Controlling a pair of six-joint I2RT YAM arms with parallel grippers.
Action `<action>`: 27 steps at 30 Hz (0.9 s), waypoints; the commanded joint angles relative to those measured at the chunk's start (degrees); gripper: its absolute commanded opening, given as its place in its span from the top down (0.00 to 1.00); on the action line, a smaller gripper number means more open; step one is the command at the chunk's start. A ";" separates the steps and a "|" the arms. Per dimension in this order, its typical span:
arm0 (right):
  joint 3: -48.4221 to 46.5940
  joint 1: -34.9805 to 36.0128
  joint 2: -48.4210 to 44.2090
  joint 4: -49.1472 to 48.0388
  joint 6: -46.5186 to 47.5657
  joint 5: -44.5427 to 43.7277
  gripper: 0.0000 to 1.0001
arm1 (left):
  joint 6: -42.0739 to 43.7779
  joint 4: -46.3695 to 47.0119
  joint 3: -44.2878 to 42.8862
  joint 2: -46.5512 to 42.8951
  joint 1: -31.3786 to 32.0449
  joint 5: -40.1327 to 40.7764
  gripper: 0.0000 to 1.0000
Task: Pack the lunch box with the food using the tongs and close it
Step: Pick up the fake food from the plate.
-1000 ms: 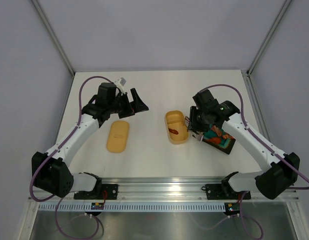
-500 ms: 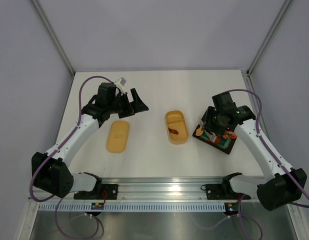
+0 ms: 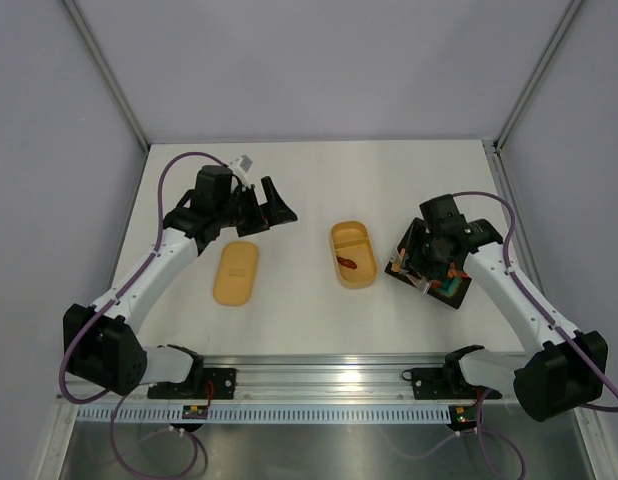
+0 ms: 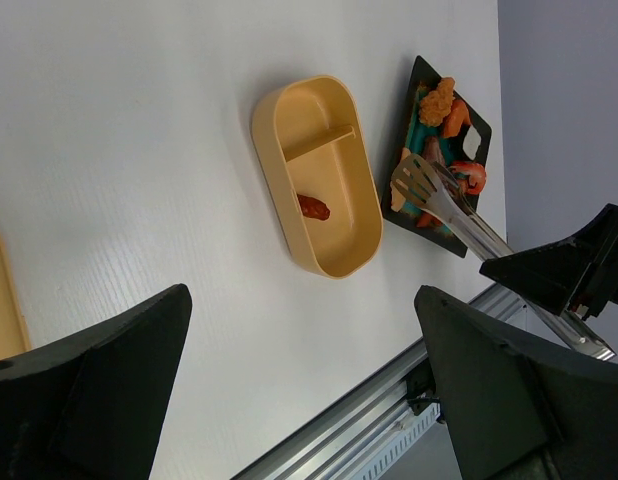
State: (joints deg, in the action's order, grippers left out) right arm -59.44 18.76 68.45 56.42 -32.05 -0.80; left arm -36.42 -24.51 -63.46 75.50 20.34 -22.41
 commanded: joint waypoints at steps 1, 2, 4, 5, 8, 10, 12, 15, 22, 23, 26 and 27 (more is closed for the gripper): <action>0.81 -0.31 -0.07 -2.28 -1.17 0.45 0.41 | 0.83 0.78 -0.26 0.34 -0.30 -0.79 0.01; 1.16 -0.39 -0.24 -2.72 -1.26 0.53 0.41 | 0.83 0.78 -0.17 0.43 -0.21 -0.79 0.01; 2.31 -0.48 -0.33 -3.34 -1.52 0.53 0.41 | 0.74 0.87 -0.08 0.61 -0.30 -0.70 0.01; 2.49 -0.48 -0.24 -3.60 -1.43 0.45 0.41 | 0.65 1.04 -0.08 0.70 -0.21 -0.87 0.01; 3.19 -0.57 -0.24 -4.48 -1.43 2.38 0.42 | 0.39 1.31 0.18 0.87 -0.21 -1.05 0.01; 3.45 -0.48 -0.42 -4.66 -1.52 2.47 0.43 | 0.30 1.40 0.36 0.96 -0.21 -1.14 0.01; 3.54 -0.57 -0.42 -4.83 -1.52 2.47 0.44 | 0.21 1.57 0.62 0.87 -0.30 -1.14 0.01; 3.37 -0.57 -0.51 -5.18 -1.61 2.64 0.48 | 0.21 1.66 0.80 0.96 -0.30 -1.23 0.01; 2.84 -0.83 -1.21 -3.96 -1.78 1.15 0.59 | 0.04 1.92 1.06 1.05 -0.30 -1.23 0.01; 2.75 -0.83 -1.56 -3.43 -1.78 -0.42 0.61 | 0.04 2.01 1.06 1.13 -0.30 -1.23 0.01; 2.57 -1.19 -2.35 -2.64 -1.70 -1.13 0.62 | -0.05 2.10 0.97 1.22 -0.21 -1.40 0.01; 2.40 -1.19 -2.53 -2.46 -1.61 -1.31 0.63 | -0.05 2.10 0.97 1.31 -0.30 -1.40 0.01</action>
State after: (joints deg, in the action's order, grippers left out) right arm -55.79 18.20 67.99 53.15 -33.47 0.03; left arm -36.47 -24.36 -62.48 76.40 20.34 -22.50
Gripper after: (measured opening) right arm 0.424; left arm 0.988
